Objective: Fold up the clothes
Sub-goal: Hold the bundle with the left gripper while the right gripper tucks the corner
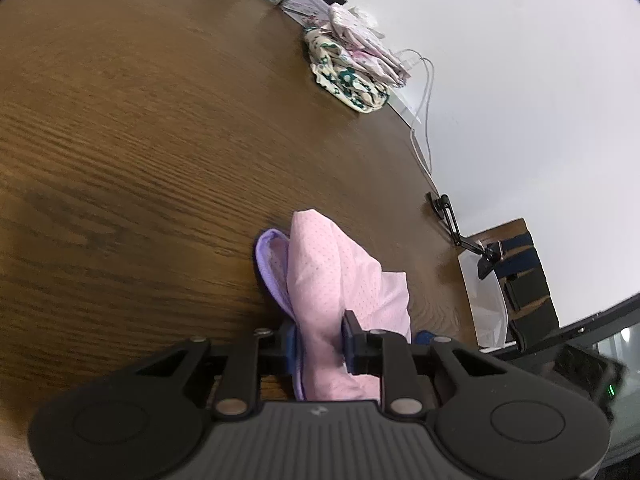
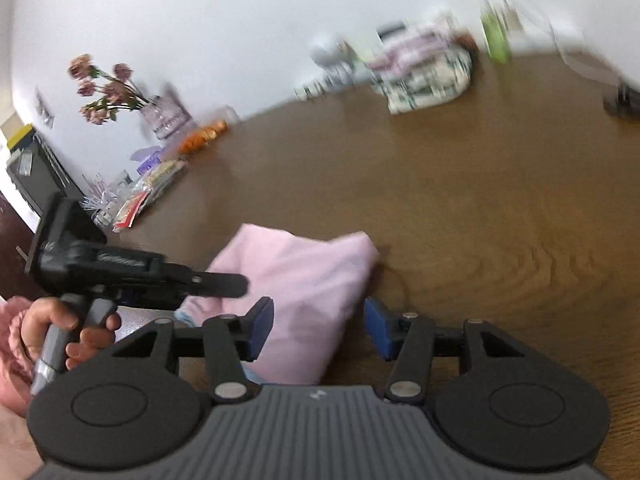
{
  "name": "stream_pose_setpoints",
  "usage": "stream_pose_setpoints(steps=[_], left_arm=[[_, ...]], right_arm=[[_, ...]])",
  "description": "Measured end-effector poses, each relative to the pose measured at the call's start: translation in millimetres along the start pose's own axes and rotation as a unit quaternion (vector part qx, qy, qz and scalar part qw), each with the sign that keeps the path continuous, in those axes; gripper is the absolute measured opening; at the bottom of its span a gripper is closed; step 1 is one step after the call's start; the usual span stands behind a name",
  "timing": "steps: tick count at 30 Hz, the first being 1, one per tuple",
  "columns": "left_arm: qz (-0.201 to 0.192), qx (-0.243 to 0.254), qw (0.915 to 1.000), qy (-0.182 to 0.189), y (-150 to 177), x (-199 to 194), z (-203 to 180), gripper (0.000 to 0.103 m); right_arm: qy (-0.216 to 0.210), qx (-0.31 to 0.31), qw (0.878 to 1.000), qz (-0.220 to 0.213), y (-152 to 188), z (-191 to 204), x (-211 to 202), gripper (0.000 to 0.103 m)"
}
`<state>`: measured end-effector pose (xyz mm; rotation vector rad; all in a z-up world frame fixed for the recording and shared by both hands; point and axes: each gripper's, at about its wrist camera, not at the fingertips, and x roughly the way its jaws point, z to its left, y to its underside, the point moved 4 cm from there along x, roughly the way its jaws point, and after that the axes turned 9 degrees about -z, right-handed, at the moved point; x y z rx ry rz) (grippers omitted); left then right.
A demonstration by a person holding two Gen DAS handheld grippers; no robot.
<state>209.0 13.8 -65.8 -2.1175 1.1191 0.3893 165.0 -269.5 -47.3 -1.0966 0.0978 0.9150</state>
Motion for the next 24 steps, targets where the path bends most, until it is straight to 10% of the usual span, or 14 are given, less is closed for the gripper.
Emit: stream_pose_setpoints(steps=[12,19,24], left_arm=[[0.002,-0.010,0.9991,0.041,-4.8,-3.1,6.8,0.042],[0.004,-0.017,0.9982,0.057,-8.5,-1.1,13.1,0.034],[0.008,-0.009,0.9986,0.052,-7.6,1.2,15.6,0.021]], right_arm=[[-0.057,0.088,0.994,0.032,5.4,-10.4,24.4,0.051],[-0.068,0.113,0.991,0.024,9.7,-17.4,21.0,0.044],[-0.058,0.119,0.991,0.024,12.4,-20.7,21.6,0.021]])
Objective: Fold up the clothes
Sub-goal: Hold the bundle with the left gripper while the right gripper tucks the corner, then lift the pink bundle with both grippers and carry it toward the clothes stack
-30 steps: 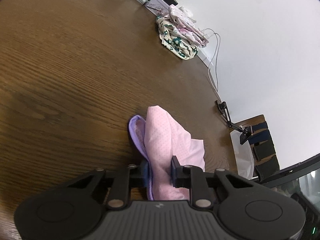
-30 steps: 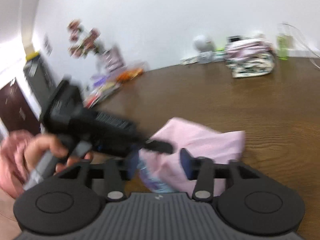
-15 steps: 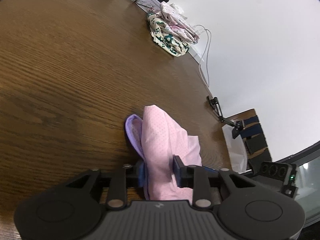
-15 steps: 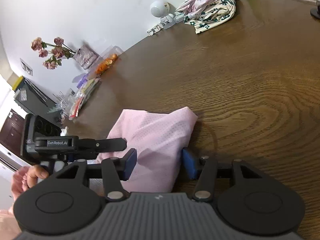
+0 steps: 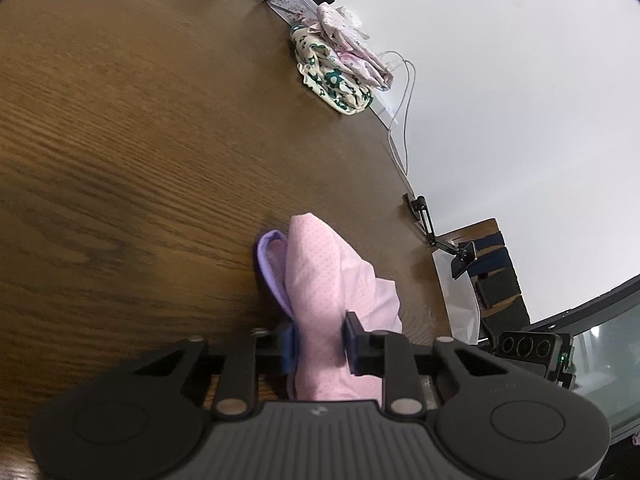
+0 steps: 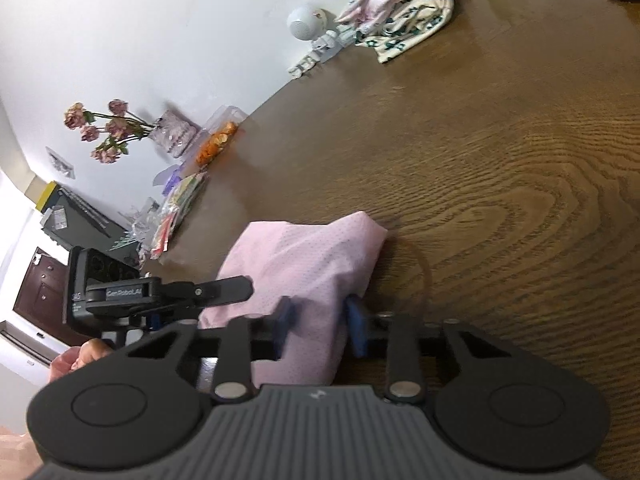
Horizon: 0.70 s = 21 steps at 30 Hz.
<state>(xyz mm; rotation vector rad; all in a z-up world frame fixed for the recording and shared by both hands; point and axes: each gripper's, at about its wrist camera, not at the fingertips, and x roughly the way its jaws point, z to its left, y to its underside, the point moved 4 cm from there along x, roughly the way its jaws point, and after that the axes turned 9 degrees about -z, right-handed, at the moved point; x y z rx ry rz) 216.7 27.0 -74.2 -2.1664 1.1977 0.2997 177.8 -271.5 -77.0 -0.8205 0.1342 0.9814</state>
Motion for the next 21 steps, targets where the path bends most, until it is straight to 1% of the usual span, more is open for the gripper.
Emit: stream_pose_setpoints(steps=[1,2,4,6,13,18,21], left_arm=[[0.000,0.004,1.0000,-0.001,0.4,0.0,-0.5,0.021],[0.000,0.008,1.0000,-0.001,0.8,-0.1,-1.0,0.021],[0.000,0.012,0.9999,0.000,1.7,-1.4,-2.1,0.021],[-0.001,0.015,0.9999,0.001,2.4,-2.7,-2.7,0.020],[-0.012,0.012,0.9998,0.011,3.5,-5.7,-7.4,0.017],[-0.024,0.021,0.9992,0.022,-2.8,-5.9,-21.2,0.017],[-0.034,0.035,0.9985,0.027,-13.0,-5.4,-34.6,0.017]], right_arm=[[0.002,0.003,1.000,-0.001,0.2,-1.1,0.6,0.019],[0.005,0.005,1.000,-0.002,0.1,-1.7,0.7,0.015],[0.012,0.000,1.000,-0.006,0.0,-0.1,1.6,0.013],[0.016,-0.005,1.000,-0.011,-1.0,3.2,1.5,0.009],[0.024,-0.015,0.999,-0.015,-5.7,10.1,1.3,0.007],[0.026,-0.040,0.998,-0.030,-20.6,21.8,-5.2,0.007],[0.029,-0.062,0.997,-0.043,-33.5,31.2,-13.5,0.007]])
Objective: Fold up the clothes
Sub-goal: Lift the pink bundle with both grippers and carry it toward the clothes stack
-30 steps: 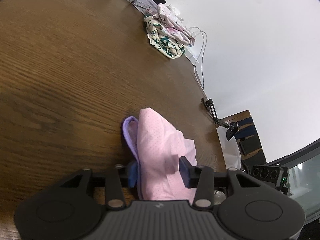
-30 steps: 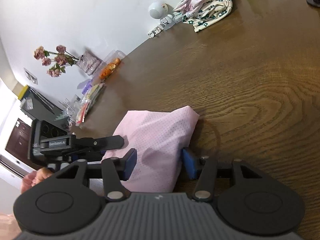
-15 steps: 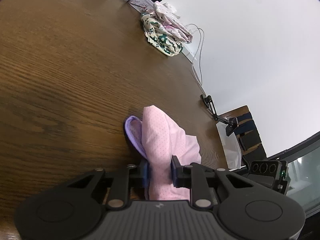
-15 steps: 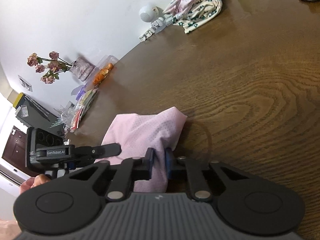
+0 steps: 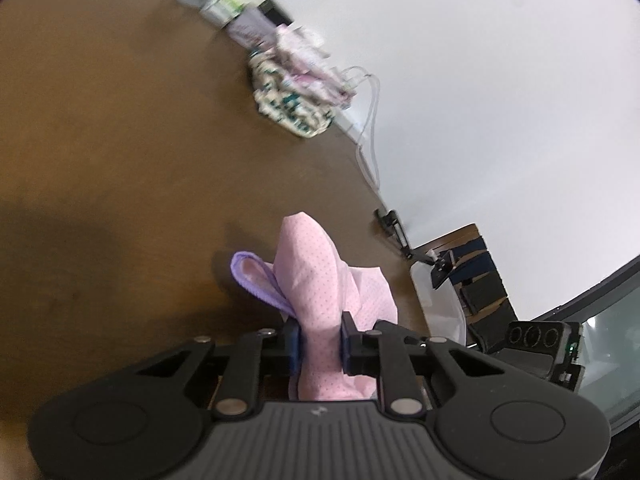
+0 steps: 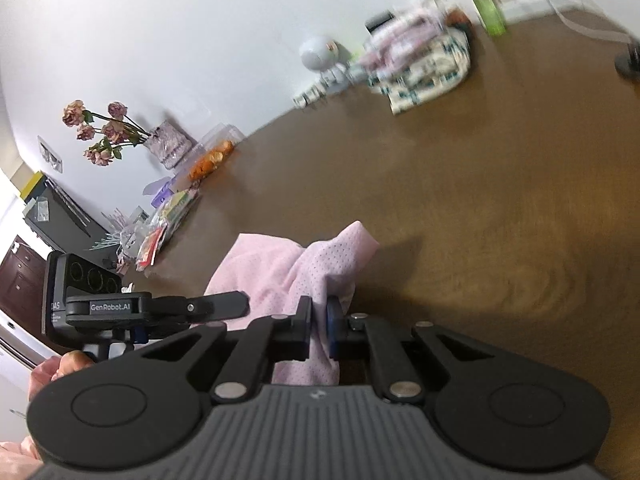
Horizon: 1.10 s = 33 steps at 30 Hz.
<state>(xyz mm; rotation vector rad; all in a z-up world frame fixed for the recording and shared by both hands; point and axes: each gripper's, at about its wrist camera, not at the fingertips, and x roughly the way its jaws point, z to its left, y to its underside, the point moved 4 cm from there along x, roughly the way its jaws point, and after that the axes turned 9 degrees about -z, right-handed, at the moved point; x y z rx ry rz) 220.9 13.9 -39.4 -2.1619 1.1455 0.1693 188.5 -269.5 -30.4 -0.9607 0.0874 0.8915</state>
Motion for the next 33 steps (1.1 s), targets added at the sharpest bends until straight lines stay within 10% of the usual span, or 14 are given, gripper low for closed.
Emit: stream_pose_setpoints(steps=[17,33], left_arm=[[-0.091,0.107,0.9899,-0.021,-134.2,38.4,-105.3,0.017],[-0.118,0.055,0.9909,-0.033,-258.6,180.9,-102.1,0.017]], right_arm=[[0.052,-0.129,0.984,-0.109,-152.2,47.4,-6.2,0.004],[0.089,-0.126,0.980,-0.123,-307.2,0.7,103.0,0.004]])
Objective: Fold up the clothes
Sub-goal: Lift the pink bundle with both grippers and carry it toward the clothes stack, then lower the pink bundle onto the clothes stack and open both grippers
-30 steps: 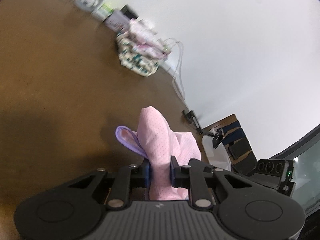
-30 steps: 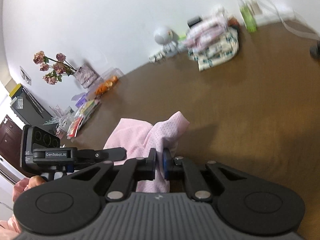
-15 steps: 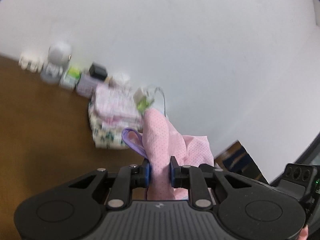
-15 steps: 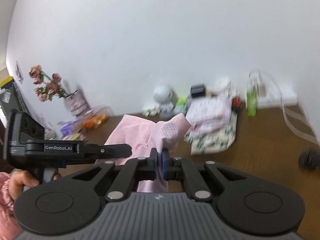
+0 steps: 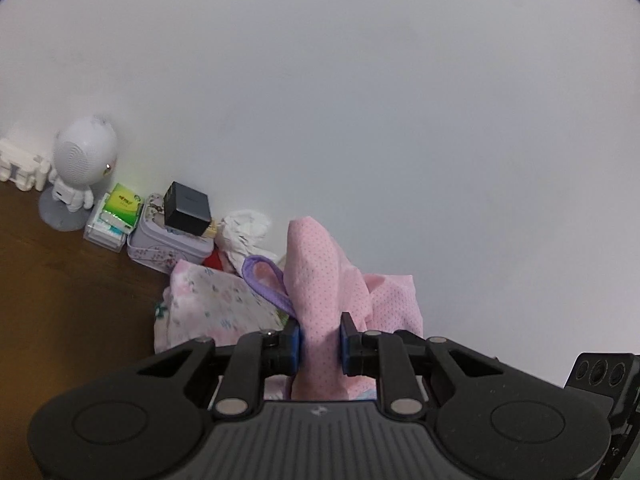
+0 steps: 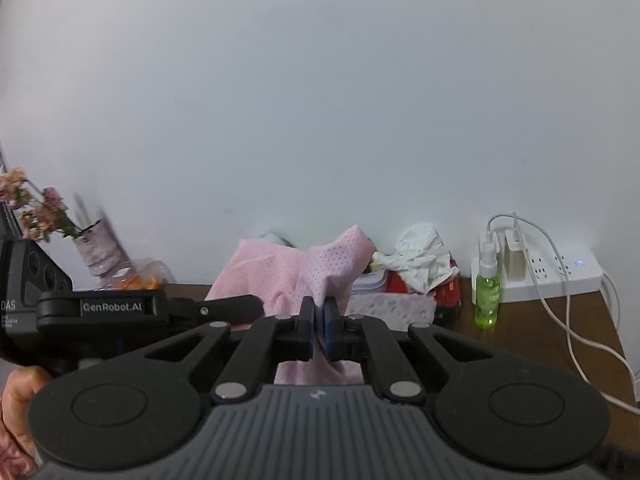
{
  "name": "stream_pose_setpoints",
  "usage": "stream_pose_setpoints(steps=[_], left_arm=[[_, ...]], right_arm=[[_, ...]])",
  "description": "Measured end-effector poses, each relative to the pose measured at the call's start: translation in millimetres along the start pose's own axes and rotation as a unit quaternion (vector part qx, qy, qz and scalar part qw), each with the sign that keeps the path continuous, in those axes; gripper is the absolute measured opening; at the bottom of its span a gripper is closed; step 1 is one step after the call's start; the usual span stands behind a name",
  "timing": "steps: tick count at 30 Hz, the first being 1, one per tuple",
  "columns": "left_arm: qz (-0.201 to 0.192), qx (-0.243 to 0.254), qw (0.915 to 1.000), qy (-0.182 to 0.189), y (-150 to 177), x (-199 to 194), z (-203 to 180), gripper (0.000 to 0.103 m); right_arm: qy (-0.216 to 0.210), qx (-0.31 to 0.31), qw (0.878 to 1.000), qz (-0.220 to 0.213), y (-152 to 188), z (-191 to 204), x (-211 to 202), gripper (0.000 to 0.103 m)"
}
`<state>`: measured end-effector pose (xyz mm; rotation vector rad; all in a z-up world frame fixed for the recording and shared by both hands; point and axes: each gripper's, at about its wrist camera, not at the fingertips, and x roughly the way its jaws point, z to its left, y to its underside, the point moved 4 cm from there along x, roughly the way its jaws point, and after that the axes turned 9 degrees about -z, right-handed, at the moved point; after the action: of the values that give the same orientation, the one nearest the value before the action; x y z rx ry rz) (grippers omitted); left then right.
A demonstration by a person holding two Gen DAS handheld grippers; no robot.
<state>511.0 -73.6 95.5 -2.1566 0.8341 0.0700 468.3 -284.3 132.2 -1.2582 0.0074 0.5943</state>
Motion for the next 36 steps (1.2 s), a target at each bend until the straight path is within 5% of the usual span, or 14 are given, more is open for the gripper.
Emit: stream_pose_setpoints(steps=[9,20,22,25,29,32,34,36], left_arm=[[0.029,-0.043,0.9984,-0.021,17.9,79.0,60.8,0.017],[0.033,-0.113,0.9930,0.000,44.4,99.0,104.2,0.020],[0.031,-0.124,0.9918,0.003,47.3,99.8,106.8,0.027],[0.033,-0.118,0.9923,0.013,42.8,92.9,103.3,0.057],[-0.019,-0.022,0.9995,-0.012,19.5,69.7,78.4,0.067],[-0.064,0.030,0.9972,-0.023,12.5,65.2,58.6,0.063],[-0.072,0.056,0.9950,-0.040,15.0,71.8,51.1,0.032],[-0.075,0.084,0.9916,-0.064,18.9,80.6,45.9,0.013]], right_arm=[[0.008,0.019,0.999,0.049,28.6,-53.6,85.9,0.004],[0.016,0.069,0.996,0.055,60.7,-98.9,109.3,0.006],[0.014,0.079,0.996,0.049,62.1,-101.2,107.5,0.008],[0.019,0.095,0.995,0.021,55.7,-105.3,95.2,0.038],[0.036,0.063,0.997,-0.042,40.0,-96.8,71.1,0.042],[0.045,-0.007,0.996,-0.072,37.1,-65.9,69.9,0.041],[0.059,-0.050,0.994,-0.082,43.0,-45.5,80.4,0.037],[0.075,-0.093,0.989,-0.088,52.7,-29.5,93.5,0.031]])
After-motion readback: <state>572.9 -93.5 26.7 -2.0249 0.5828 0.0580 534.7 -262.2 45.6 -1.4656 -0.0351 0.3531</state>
